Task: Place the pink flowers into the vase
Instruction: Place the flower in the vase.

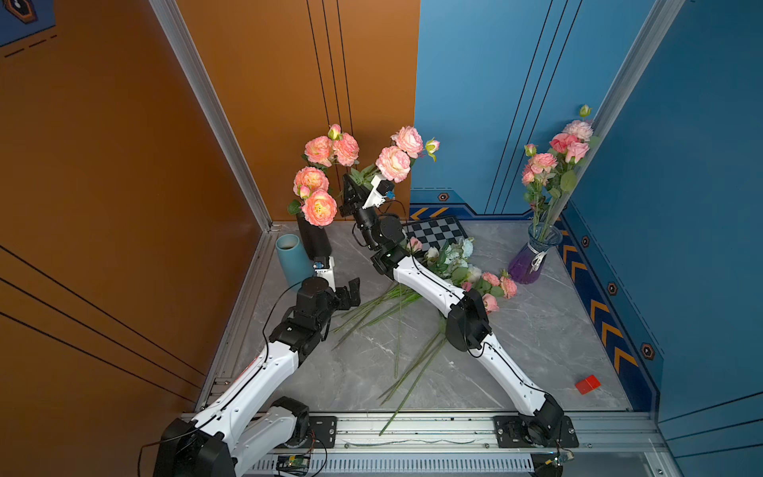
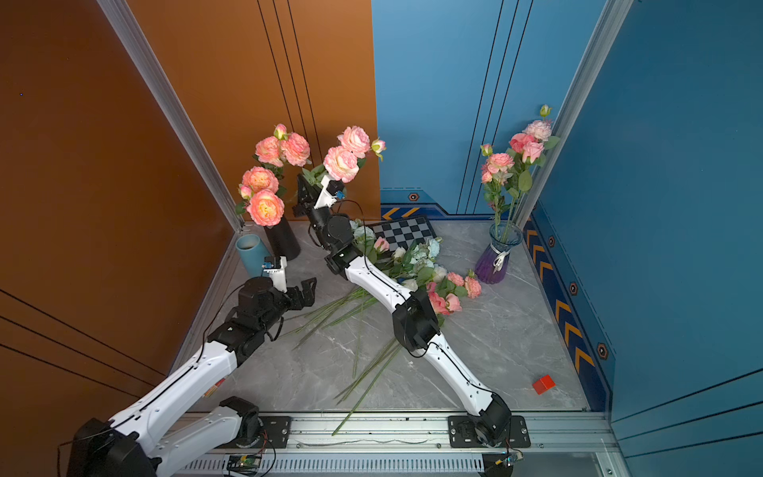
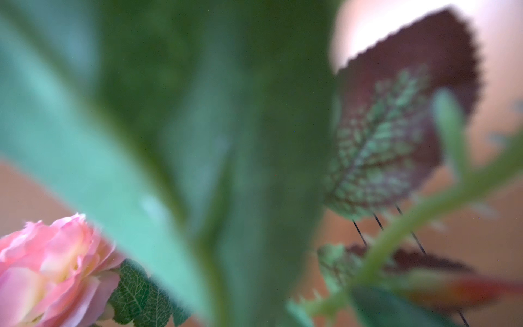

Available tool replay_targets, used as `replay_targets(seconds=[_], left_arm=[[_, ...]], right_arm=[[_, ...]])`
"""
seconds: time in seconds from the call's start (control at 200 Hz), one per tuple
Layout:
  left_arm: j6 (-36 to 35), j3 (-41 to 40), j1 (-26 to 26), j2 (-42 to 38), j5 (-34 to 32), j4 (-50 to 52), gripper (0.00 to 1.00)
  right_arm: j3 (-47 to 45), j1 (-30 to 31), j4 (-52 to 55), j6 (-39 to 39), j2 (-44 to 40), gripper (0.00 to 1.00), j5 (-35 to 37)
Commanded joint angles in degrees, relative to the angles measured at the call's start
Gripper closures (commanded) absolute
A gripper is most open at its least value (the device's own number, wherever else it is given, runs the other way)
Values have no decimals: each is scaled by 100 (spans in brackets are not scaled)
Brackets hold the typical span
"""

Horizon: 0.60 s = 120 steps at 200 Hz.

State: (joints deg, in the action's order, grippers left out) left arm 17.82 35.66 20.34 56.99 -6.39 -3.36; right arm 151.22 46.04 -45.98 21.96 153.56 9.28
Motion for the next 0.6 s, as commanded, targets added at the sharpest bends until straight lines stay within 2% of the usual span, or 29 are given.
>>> replay_targets(seconds=[0.0,0.19,0.27,0.596], left_arm=[[-95,99,100,-69,-134,19,1],[-139,109,146,-100,-167,37,1],[-139,108,146,-108,-157,37,1],[-100,359,196,156,-348,-56,1]], right_arm=[[145,74,125,41,113,92,31],[256,125,149,-182,186,90,133],[260,133,159,-207,177,84,153],[238,112,245,-183,135,84,19]])
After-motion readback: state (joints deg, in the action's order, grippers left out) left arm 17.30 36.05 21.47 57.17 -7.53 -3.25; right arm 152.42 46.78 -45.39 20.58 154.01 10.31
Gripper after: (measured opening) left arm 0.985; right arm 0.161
